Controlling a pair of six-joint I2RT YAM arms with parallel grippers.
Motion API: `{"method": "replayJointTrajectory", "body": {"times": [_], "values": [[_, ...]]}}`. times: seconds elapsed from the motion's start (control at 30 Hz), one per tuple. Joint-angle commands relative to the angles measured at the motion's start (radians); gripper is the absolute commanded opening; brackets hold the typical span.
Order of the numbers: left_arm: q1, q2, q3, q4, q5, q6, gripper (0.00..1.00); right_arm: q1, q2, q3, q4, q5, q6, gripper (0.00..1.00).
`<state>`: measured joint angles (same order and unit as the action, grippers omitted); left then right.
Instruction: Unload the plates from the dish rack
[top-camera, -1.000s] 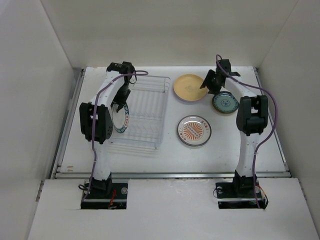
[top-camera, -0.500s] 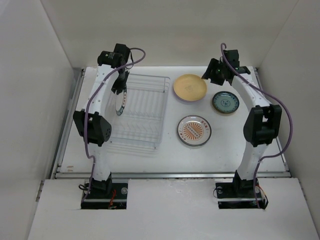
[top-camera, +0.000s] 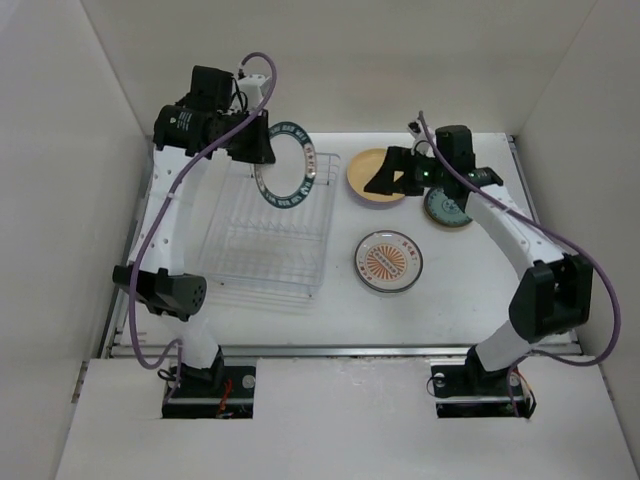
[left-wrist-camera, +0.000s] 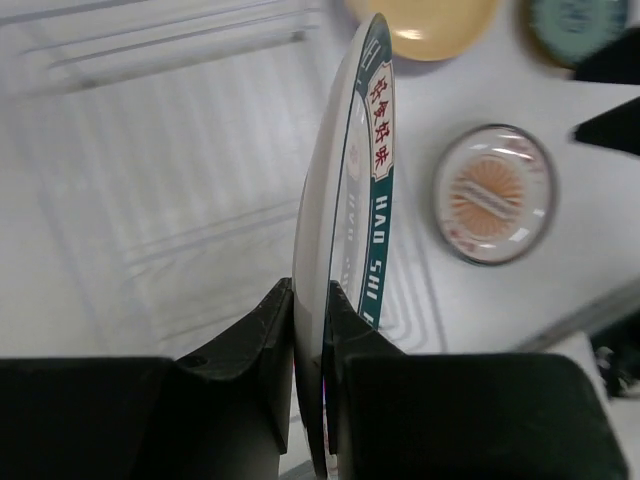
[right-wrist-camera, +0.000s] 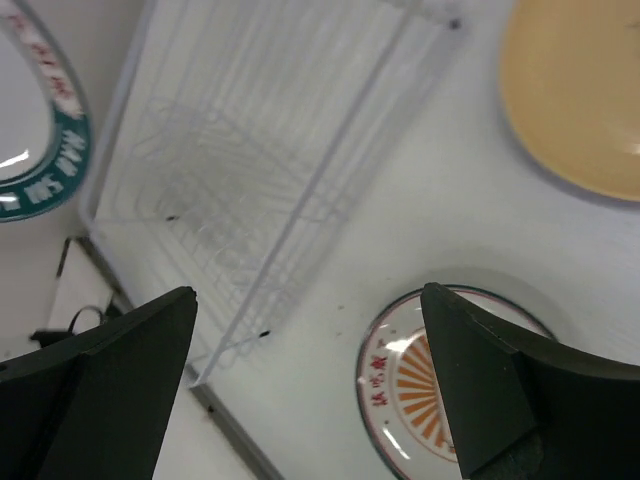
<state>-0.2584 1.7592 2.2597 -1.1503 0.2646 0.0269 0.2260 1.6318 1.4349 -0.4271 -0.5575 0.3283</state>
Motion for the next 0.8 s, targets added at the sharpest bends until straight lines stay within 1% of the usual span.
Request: {"method": "replayJointTrajectory", "body": {"times": [0.0, 0.03, 0.13, 0.27, 0.37, 0.43, 0.47, 0.53, 0.6, 0.63, 0.67, 0.7, 0.73, 0.77], "values": [[0.002, 0.029, -0.014, 0.057, 0.417, -0.039, 0.00, 0.055, -0.110, -0.074, 0.215, -0.144, 0.009, 1.00], [0.002, 0.040, -0.032, 0.067, 0.517, -0.039, 0.00, 0.067, -0.125, -0.093, 0.235, -0.133, 0.009, 1.00], [0.002, 0.085, -0.060, 0.077, 0.637, -0.051, 0.00, 0.101, -0.144, -0.146, 0.292, -0.133, 0.066, 1.00], [0.002, 0.103, -0.101, 0.086, 0.741, -0.051, 0.00, 0.110, -0.144, -0.217, 0.389, -0.165, 0.152, 1.00], [0.002, 0.091, -0.152, 0.098, 0.780, -0.051, 0.00, 0.119, -0.144, -0.266, 0.473, -0.191, 0.221, 0.99], [0.002, 0.066, -0.173, 0.098, 0.797, -0.041, 0.00, 0.119, -0.132, -0.292, 0.565, -0.229, 0.276, 0.95], [0.002, 0.066, -0.193, 0.107, 0.811, -0.041, 0.00, 0.131, -0.122, -0.292, 0.565, -0.229, 0.300, 0.91], [0.002, 0.056, -0.203, 0.116, 0.855, -0.041, 0.00, 0.131, -0.102, -0.292, 0.586, -0.243, 0.311, 0.88], [0.002, 0.045, -0.215, 0.116, 0.839, -0.041, 0.00, 0.141, -0.102, -0.301, 0.635, -0.258, 0.357, 0.70], [0.002, 0.045, -0.224, 0.116, 0.825, -0.041, 0.00, 0.141, -0.102, -0.312, 0.652, -0.259, 0.368, 0.57], [0.002, 0.034, -0.224, 0.116, 0.811, -0.041, 0.00, 0.141, -0.102, -0.312, 0.665, -0.259, 0.377, 0.41], [0.002, 0.034, -0.233, 0.116, 0.794, -0.032, 0.00, 0.141, -0.113, -0.312, 0.665, -0.246, 0.393, 0.15], [0.002, 0.034, -0.233, 0.116, 0.751, -0.031, 0.00, 0.141, -0.113, -0.323, 0.674, -0.246, 0.393, 0.05], [0.002, 0.025, -0.244, 0.103, 0.727, -0.019, 0.00, 0.141, -0.127, -0.332, 0.674, -0.231, 0.405, 0.00]]}}
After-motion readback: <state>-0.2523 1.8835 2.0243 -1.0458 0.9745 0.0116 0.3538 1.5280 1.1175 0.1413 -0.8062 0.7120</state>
